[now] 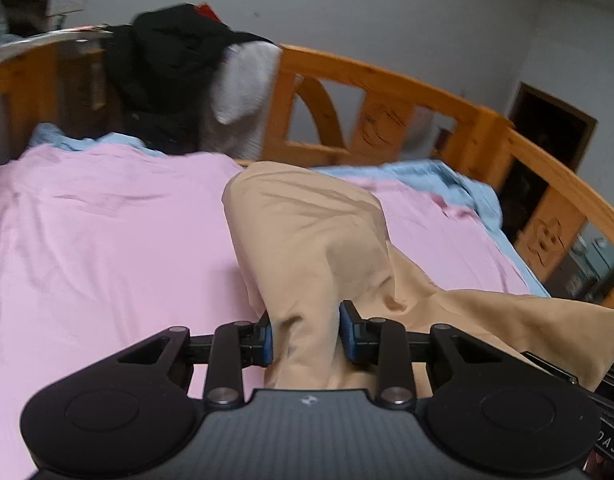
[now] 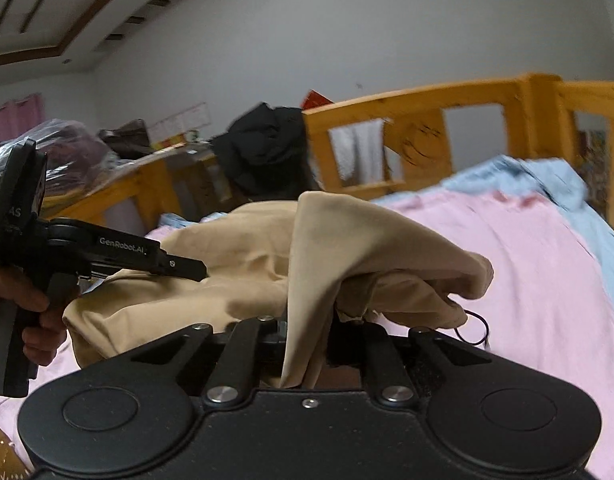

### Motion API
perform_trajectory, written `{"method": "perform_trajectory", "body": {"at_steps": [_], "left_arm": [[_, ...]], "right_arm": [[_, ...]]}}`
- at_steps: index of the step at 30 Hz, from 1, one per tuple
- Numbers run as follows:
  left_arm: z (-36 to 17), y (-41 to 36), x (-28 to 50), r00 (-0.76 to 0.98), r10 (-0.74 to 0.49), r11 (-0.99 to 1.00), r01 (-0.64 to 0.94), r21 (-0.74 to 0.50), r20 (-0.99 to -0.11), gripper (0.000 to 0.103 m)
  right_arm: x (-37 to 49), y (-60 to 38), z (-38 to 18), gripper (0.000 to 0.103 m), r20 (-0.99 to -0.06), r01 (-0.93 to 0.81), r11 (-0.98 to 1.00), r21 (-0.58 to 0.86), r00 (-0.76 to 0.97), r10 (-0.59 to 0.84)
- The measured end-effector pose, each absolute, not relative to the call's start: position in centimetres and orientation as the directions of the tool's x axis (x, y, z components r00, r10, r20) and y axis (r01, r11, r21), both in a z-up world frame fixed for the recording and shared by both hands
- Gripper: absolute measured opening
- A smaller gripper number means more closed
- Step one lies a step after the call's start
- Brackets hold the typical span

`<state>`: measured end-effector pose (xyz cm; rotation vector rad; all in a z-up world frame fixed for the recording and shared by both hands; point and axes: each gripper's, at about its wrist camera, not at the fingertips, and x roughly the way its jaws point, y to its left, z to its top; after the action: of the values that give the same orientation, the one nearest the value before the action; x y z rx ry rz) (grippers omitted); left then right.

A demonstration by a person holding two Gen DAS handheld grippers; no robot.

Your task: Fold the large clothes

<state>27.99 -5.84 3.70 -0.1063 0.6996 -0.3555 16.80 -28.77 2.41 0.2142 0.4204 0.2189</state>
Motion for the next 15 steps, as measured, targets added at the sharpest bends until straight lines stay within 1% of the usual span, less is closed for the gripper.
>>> {"method": "perform_trajectory", "body": {"at_steps": [5,9,12,15], "left_arm": [[4.6,-1.7,28.3,0.768,-0.299,0.954,0.224,-0.199,-0.566,0.033],[4.3,1.0,29.1,0.801,-0.261,0.963,0.178,-0.201,-0.539,0.033],[2.5,2.5,30.4,0.780,-0.222,0.968,0.106,-0.226,-0.585,0.034],[-0.7,3.5,31.6,0.710,-0.196,0.962,0.007,-0.273,-0.676,0.035]], "right_arm": [[19.4,-25.2,3.7,0.012,-0.324,-0.252,0.949,0.187,0.897,0.302],[21.5,-22.8,3.8,0.012,-0.301,-0.303,0.943,0.138,0.894,0.331],[23.2,-20.8,2.7,0.012,-0.326,-0.321,0.940,0.110,0.882,0.340],[25.2,-19.5,0.7,0.012,-0.419,-0.312,0.940,0.134,0.842,0.339]]}}
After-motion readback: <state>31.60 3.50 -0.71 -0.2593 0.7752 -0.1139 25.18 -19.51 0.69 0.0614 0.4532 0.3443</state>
